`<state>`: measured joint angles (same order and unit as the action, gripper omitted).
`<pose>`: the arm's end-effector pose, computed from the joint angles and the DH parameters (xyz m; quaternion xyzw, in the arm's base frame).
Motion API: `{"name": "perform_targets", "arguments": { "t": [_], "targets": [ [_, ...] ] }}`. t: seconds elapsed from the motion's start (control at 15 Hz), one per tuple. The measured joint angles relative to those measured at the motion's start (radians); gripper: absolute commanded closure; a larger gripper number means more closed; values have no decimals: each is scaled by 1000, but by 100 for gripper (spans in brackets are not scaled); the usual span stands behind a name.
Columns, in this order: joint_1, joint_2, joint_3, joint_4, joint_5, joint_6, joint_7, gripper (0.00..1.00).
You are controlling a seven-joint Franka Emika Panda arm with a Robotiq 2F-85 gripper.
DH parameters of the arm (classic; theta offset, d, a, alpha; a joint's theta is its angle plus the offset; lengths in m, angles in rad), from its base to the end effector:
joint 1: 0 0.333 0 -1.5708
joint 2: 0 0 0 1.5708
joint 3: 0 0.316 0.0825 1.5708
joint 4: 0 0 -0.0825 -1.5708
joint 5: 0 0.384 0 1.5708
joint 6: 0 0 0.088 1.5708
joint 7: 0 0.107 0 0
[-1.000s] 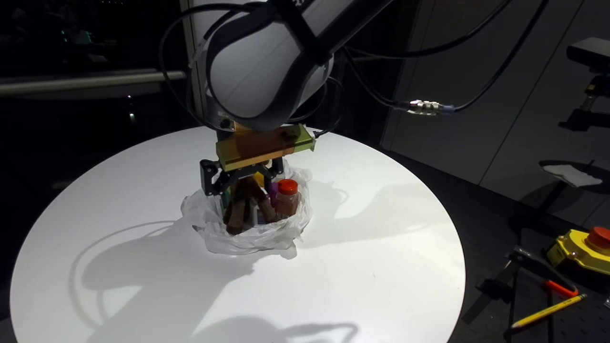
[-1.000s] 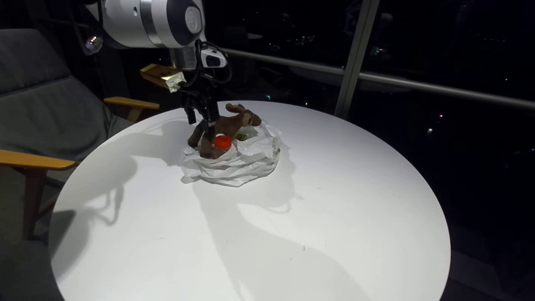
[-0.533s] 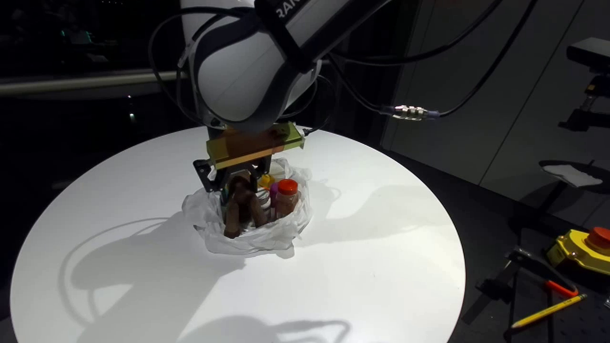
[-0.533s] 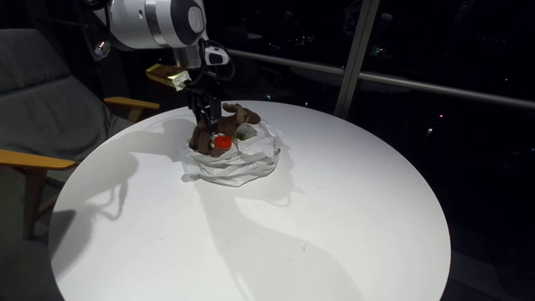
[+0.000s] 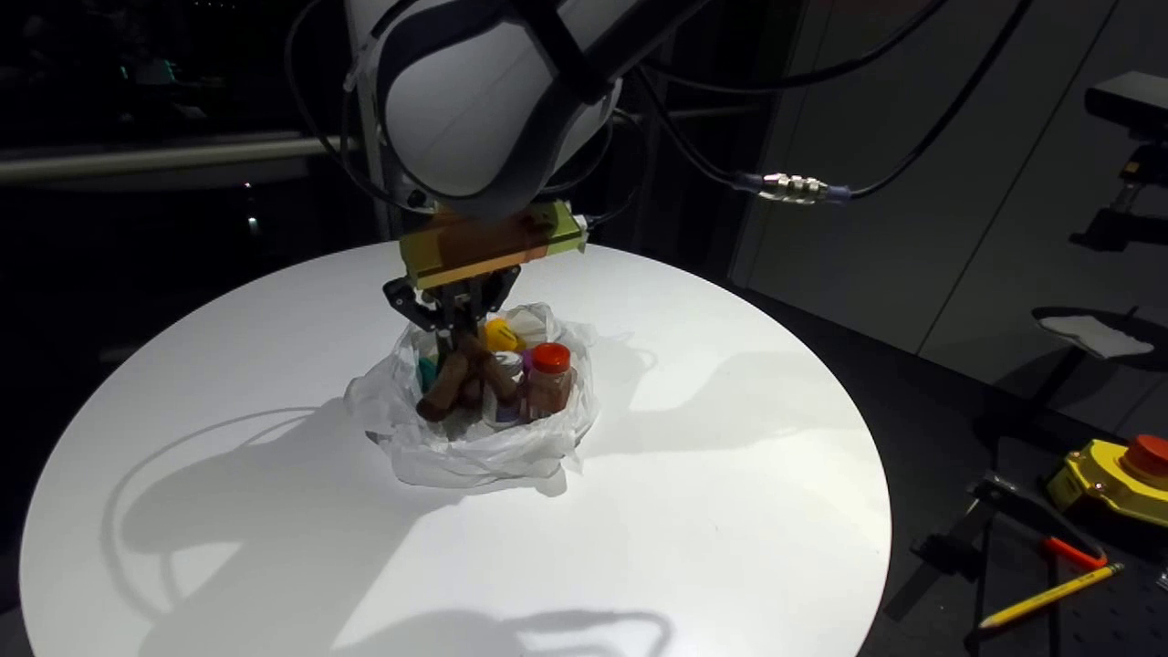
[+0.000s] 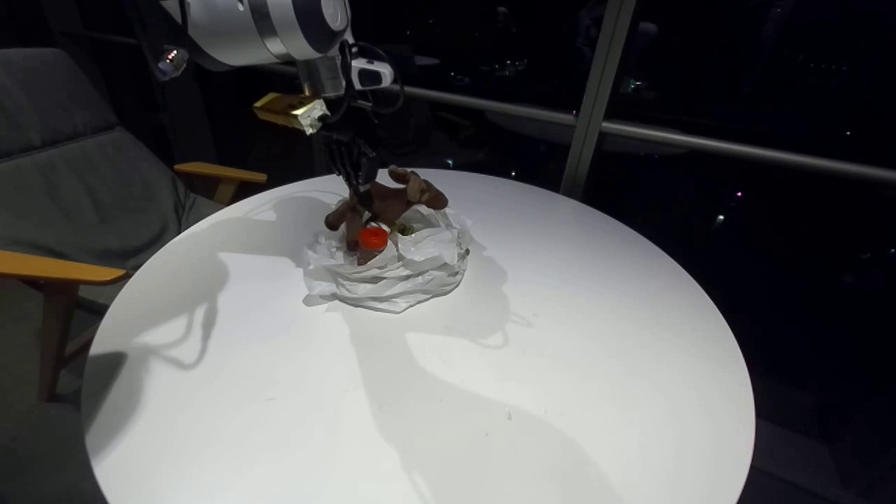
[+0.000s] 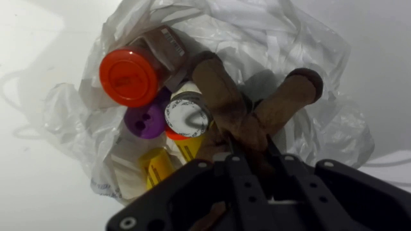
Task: Remove the deer toy and containers from the white plastic bag and place them on the table
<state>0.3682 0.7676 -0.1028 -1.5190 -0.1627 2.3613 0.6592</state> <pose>0.6910 0.1984 0.2157 0.9870 -0.1244 0.0760 0.0675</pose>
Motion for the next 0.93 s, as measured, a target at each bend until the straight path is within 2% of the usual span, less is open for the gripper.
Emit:
{"name": "perform_targets", "arguments": {
  "t": [0.07,0.2,0.53,0.73,0.93],
  "targets": [
    [4,-18,-13,-12,-17,0,10,98],
    [12,-76,-41,-51,-56,0,40,97],
    [21,-314,-89,-235,-212,-9,162,97],
    [14,-472,-86,-388,-309,-64,216,97],
    [-28,-600,-45,-567,-329,-101,229,97]
  ]
}}
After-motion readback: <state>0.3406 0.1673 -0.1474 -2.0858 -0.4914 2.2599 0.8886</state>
